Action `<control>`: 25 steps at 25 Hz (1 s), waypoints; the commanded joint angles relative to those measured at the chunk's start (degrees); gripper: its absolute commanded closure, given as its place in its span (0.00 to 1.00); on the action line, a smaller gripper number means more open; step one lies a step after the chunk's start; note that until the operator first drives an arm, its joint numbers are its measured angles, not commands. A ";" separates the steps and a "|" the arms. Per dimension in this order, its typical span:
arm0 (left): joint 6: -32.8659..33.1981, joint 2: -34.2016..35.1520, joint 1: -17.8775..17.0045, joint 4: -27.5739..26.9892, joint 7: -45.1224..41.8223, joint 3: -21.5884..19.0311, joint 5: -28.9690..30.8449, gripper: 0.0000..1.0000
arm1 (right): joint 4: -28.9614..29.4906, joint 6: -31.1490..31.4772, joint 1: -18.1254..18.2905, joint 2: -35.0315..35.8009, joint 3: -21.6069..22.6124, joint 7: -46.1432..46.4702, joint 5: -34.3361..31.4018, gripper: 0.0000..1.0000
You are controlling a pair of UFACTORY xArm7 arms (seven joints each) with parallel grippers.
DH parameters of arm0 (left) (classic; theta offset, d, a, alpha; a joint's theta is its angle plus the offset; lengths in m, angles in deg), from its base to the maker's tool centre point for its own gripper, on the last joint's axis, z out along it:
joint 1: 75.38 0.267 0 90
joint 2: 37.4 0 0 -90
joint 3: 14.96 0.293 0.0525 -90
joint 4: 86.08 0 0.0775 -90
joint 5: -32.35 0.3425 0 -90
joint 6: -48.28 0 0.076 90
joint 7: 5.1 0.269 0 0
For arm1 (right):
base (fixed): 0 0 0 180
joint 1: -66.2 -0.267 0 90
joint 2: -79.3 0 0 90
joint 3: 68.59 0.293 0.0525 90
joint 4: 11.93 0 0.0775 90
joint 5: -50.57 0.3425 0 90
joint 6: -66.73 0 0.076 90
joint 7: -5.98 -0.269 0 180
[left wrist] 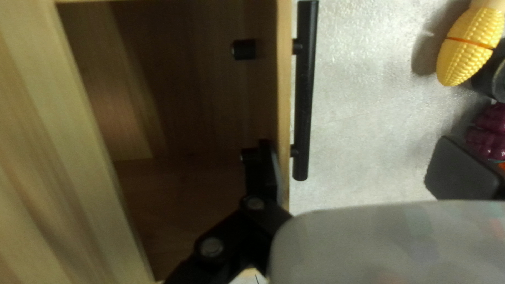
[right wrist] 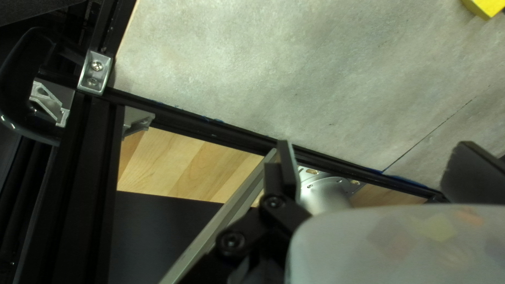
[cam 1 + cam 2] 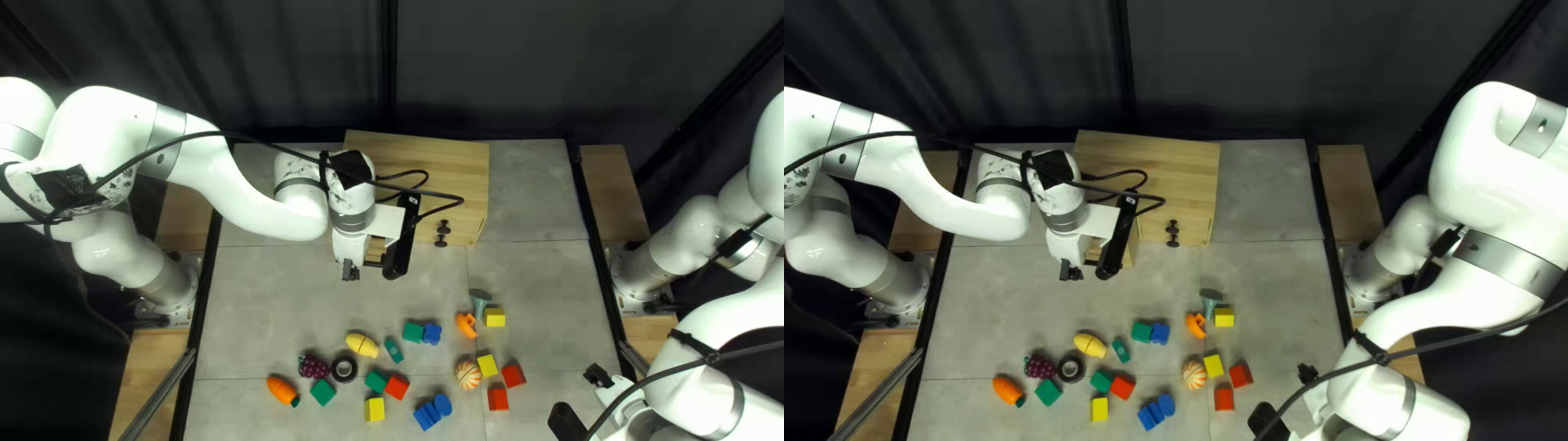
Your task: Open drawers and place objects into drawer and close
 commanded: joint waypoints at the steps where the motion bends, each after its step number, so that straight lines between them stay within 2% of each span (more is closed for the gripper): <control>1: -0.05 -0.45 -0.25 -0.46 -0.22 -0.25 0.07 0.00 | 0.00 0.00 0.00 0.00 0.00 0.00 0.00 0.00; 25: 0.07 0.38 -0.74 0.57 -0.74 -0.73 -0.24 0.00 | 0.00 0.00 0.00 0.00 0.00 0.00 0.00 0.00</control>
